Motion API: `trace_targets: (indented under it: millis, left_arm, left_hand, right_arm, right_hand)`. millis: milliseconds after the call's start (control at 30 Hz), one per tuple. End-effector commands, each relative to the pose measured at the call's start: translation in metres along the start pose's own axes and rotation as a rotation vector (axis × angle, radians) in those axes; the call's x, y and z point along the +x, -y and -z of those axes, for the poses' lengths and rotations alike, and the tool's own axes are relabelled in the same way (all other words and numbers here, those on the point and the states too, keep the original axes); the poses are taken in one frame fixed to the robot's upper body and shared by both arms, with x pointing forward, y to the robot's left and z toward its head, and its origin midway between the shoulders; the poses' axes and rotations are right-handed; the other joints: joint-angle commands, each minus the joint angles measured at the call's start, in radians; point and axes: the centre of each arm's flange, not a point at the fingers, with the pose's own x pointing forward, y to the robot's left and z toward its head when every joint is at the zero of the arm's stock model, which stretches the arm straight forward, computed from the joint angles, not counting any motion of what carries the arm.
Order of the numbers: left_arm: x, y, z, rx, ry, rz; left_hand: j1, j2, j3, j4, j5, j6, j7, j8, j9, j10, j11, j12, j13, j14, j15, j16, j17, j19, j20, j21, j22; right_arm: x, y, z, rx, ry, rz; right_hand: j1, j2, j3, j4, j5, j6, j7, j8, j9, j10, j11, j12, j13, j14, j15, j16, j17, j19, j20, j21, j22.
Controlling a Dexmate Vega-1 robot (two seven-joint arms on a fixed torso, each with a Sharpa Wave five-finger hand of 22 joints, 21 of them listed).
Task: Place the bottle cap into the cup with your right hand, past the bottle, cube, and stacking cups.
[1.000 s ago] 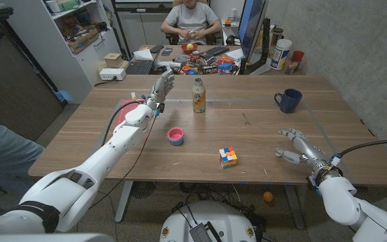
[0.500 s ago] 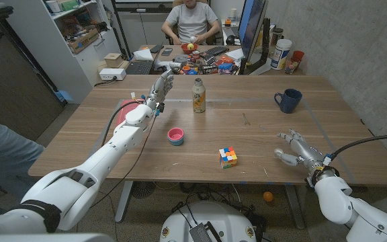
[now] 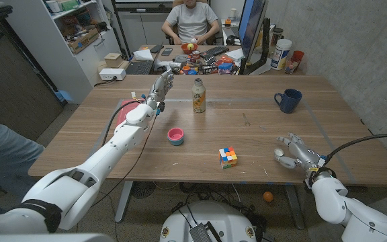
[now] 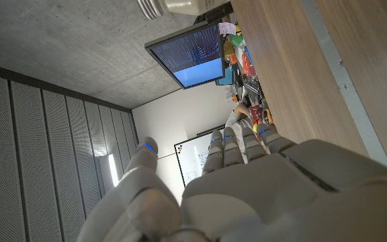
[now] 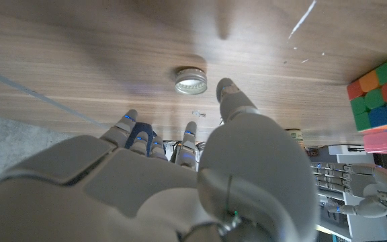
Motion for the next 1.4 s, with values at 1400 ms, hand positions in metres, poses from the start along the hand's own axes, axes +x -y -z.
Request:
trace_targets:
  millis: [1400]
  left_arm:
    - [-0.006,0.011,0.007,-0.011,-0.007,0.023]
  left_hand:
    - [0.003,0.015,-0.001,-0.007,-0.001,0.015,-0.003,0.006,0.002,0.002,-0.005,0.006,0.003,0.006,0.003,0.003,0.003,-0.003,0.008,-0.005,0.006]
  right_arm:
    - [0.010,-0.014,0.027,0.026,-0.046,0.026]
  right_hand:
    - [0.010,-0.008,0.017,0.007,0.028,0.270,-0.028,0.147,0.073,0.154,-0.026,0.077,0.006,0.140,-0.051,0.046,0.010,0.125,0.036,0.026,0.006]
